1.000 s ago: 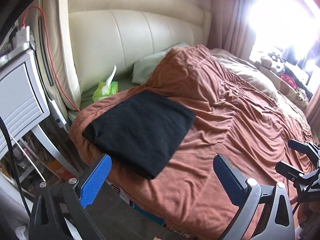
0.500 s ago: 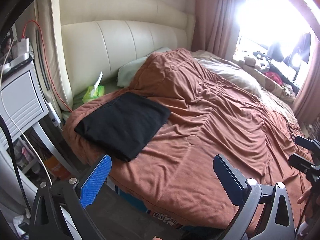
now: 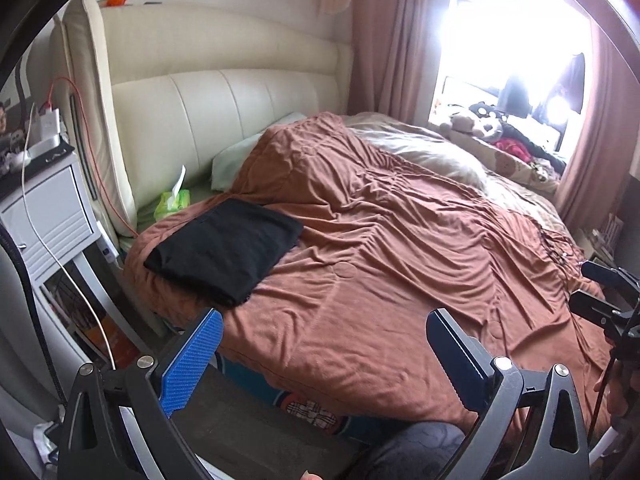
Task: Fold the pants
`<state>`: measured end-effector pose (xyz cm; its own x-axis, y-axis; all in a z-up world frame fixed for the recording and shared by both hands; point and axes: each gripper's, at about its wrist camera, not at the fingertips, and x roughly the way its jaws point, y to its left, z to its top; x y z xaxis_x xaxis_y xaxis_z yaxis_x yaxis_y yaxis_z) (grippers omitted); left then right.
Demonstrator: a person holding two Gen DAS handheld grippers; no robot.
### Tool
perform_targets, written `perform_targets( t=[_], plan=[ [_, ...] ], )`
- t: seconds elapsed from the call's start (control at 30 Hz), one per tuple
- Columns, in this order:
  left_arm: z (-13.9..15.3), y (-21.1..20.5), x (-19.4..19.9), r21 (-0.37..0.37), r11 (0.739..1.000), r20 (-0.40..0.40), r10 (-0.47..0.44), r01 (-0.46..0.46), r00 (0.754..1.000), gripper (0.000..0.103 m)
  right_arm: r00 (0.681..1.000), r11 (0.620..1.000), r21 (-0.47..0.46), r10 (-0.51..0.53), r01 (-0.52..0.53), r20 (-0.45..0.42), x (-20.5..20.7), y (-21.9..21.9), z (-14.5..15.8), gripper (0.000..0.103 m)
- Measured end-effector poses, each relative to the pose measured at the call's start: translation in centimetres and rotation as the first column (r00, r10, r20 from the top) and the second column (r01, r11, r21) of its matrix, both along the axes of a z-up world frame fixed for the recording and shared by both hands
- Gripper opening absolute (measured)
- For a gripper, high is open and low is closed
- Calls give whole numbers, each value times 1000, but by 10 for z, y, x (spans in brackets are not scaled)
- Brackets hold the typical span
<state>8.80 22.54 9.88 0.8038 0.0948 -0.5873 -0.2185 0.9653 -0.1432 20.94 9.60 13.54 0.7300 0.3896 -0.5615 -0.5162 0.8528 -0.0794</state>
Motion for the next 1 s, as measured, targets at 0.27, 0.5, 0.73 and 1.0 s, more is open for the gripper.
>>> perform_targets(
  t=[0.27, 0.5, 0.73, 1.0],
  plan=[
    [6, -26, -38, 19, 999, 30, -39, 39, 999, 103, 999, 999, 26, -24, 23, 32, -52, -23, 7, 103],
    [7, -49, -68, 33, 997, 61, -66, 64, 996, 103, 997, 999, 21, -42, 41, 60, -90, -37, 9, 103],
    [2, -67, -91, 58, 995, 81, -88, 83, 993, 103, 996, 997, 39, -62, 59, 62, -123, -56, 2, 103],
    [-15, -83, -112, 59, 994, 113, -97, 91, 989, 103, 994, 993, 79, -88, 83, 64, -148, -82, -20, 103]
  ],
)
